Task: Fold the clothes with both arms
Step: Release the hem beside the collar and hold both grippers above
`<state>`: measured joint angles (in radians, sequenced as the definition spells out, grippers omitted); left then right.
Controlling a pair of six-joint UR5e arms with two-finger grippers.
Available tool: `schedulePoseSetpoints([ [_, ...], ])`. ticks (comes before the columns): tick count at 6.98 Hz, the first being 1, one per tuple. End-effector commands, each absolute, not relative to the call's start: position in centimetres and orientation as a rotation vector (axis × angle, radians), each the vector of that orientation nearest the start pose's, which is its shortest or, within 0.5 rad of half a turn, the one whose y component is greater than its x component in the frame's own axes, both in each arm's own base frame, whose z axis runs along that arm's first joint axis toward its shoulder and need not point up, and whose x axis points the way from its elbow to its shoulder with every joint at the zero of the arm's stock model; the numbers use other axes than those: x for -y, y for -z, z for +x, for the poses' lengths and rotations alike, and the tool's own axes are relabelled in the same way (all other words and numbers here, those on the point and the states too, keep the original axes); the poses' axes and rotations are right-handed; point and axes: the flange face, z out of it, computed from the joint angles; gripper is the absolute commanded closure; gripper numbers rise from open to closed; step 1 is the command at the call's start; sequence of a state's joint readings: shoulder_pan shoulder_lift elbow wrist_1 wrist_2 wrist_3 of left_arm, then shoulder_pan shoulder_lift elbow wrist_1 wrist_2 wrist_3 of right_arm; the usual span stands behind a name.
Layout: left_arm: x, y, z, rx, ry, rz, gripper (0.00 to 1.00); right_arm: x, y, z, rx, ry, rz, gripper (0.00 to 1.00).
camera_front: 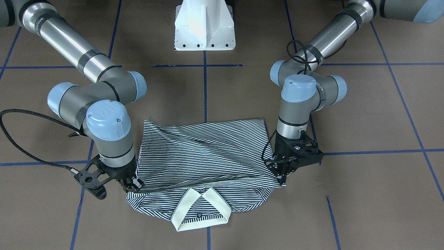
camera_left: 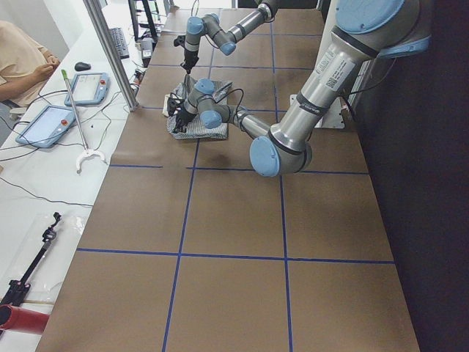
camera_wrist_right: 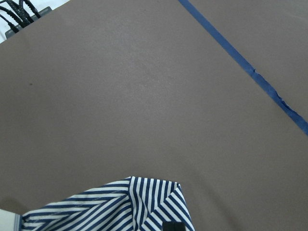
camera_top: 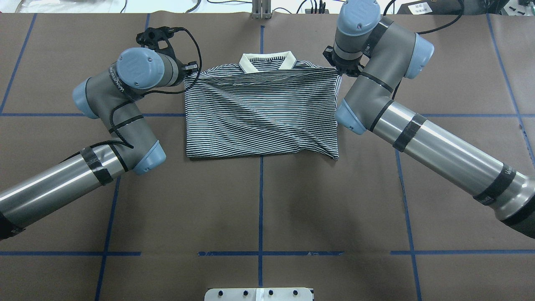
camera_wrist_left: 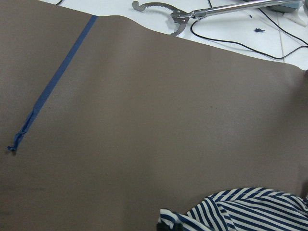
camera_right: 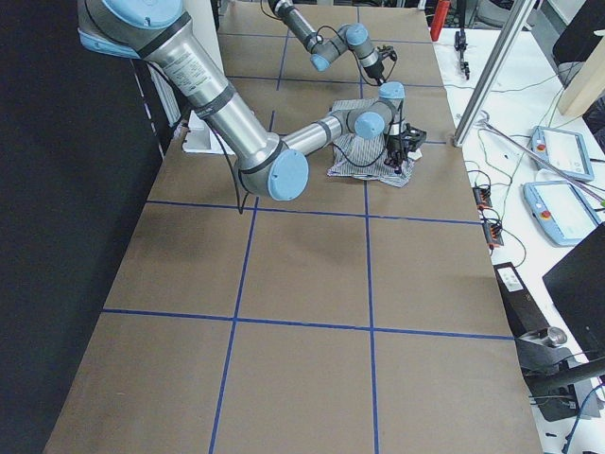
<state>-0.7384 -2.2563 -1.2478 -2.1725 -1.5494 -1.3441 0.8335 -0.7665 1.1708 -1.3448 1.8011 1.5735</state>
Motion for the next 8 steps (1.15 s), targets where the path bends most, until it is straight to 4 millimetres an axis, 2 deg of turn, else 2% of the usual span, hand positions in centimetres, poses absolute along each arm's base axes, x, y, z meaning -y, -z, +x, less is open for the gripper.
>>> schedulePoseSetpoints([
  [1,61.7,-33.2,48.9,-0.854,0.472,0.463,0.94,67.6,-33.0,-45.9,0.695,-0.728,0.065,1.0],
  [3,61.2,-33.3,49.6,-0.855,0.463,0.458,0.79,67.6,-33.0,-45.9,0.696,-0.727,0.071,1.0],
  [4,61.0,-33.2,49.7,-0.857,0.461,0.458,0.58,67.6,-32.8,-45.9,0.697,-0.725,0.076,1.0],
  [5,60.9,-32.8,49.5,-0.865,0.459,0.463,0.49,67.7,-32.9,-45.9,0.695,-0.717,0.089,1.0],
  [6,60.9,-32.9,49.3,-0.864,0.459,0.464,0.42,67.9,-33.2,-46.0,0.713,-0.712,0.101,1.0],
  [7,60.7,-31.9,48.6,-0.888,0.461,0.479,0.41,68.1,-33.4,-45.9,0.714,-0.713,0.107,1.0],
  [8,59.5,-30.5,47.3,-0.929,0.456,0.492,0.41,68.2,-33.6,-45.8,0.699,-0.72,0.136,1.0],
])
